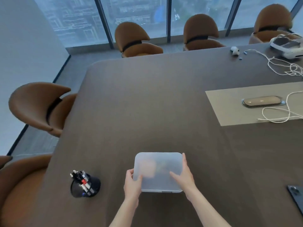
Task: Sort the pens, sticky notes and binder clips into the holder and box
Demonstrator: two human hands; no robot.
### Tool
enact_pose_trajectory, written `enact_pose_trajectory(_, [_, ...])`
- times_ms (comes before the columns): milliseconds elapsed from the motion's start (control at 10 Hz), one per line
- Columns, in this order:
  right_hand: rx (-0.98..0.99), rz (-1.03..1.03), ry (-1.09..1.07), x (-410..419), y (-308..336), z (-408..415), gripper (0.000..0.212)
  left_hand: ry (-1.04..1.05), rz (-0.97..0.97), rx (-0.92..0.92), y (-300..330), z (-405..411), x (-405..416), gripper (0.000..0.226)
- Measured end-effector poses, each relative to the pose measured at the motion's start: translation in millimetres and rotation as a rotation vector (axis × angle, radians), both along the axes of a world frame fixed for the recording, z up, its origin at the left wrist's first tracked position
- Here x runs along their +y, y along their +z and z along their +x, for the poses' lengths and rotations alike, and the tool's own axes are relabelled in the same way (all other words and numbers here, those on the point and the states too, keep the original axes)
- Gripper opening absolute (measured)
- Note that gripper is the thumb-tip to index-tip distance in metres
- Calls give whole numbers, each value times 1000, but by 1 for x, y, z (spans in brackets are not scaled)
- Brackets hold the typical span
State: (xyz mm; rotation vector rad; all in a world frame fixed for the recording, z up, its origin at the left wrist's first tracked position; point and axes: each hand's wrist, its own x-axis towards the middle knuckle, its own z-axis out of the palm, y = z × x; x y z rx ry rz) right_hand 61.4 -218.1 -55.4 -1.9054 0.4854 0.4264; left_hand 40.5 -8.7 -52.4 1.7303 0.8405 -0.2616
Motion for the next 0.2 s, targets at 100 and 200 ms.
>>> enact_pose_trajectory(100, [17, 10, 60, 3, 0, 0, 106, 0, 3, 7, 7, 4, 0, 18])
enact_pose_trajectory(200, [7, 51, 115, 0, 0, 9, 107, 46, 16, 4, 8, -2, 3, 19])
